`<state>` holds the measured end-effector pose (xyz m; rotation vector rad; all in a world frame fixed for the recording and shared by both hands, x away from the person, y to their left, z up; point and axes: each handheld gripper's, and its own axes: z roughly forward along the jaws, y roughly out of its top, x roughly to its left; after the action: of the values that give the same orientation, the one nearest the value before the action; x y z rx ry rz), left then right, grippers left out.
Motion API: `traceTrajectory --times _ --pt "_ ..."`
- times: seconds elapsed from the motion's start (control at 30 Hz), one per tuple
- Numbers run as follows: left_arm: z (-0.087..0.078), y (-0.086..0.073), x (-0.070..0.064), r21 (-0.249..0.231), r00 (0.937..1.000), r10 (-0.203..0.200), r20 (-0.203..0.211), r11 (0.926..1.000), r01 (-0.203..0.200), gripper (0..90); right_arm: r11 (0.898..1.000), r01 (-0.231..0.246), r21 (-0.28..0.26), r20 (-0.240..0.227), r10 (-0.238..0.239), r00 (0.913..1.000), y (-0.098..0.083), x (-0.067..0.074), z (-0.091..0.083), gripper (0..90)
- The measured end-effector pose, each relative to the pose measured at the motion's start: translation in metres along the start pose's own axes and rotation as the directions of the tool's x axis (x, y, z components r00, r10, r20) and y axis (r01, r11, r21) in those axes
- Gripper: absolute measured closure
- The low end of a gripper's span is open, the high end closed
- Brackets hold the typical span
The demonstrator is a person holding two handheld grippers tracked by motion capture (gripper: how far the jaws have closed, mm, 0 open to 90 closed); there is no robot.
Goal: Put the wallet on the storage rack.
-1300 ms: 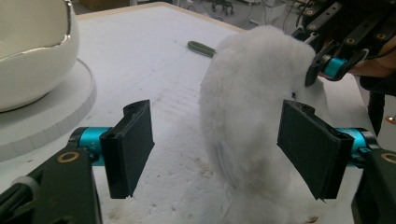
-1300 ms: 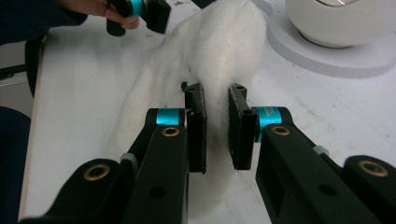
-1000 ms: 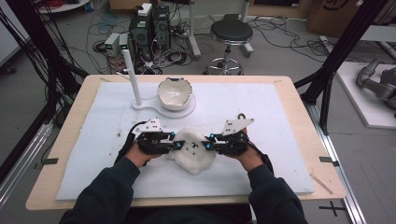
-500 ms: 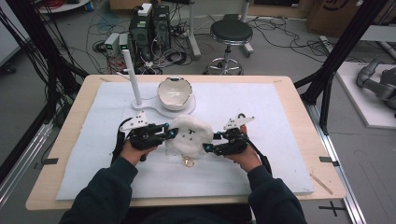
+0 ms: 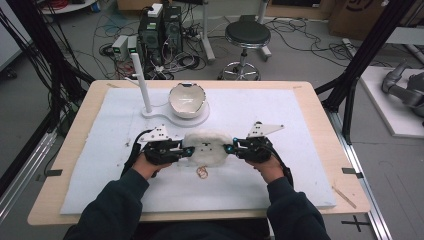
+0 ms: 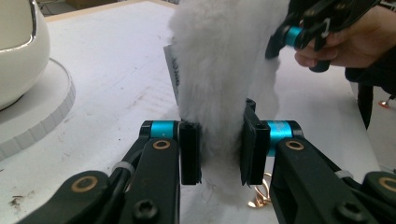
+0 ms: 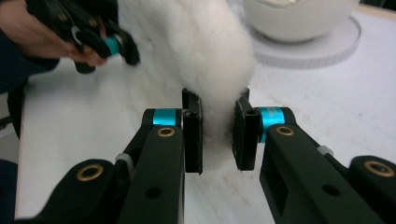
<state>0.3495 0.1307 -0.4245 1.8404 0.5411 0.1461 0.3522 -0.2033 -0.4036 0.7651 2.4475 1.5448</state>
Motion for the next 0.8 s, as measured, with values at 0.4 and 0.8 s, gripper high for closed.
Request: traceTrajectory --times 0.4,0.8 --pt "-0.011 0.007 0.000 -0.157 0.9989 -0.023 0.041 0.9871 0.030 77.6 0.993 -0.112 -0.036 -0.016 0.112 0.9936 -0.005 -0.007 0.007 38.3" --pt "-0.003 0.002 0.004 0.000 0.9955 -0.022 -0.092 0.9998 0.022 50.0 1.000 0.010 -0.004 -0.014 -0.010 0.9999 0.001 -0.002 -0.002 74.4"
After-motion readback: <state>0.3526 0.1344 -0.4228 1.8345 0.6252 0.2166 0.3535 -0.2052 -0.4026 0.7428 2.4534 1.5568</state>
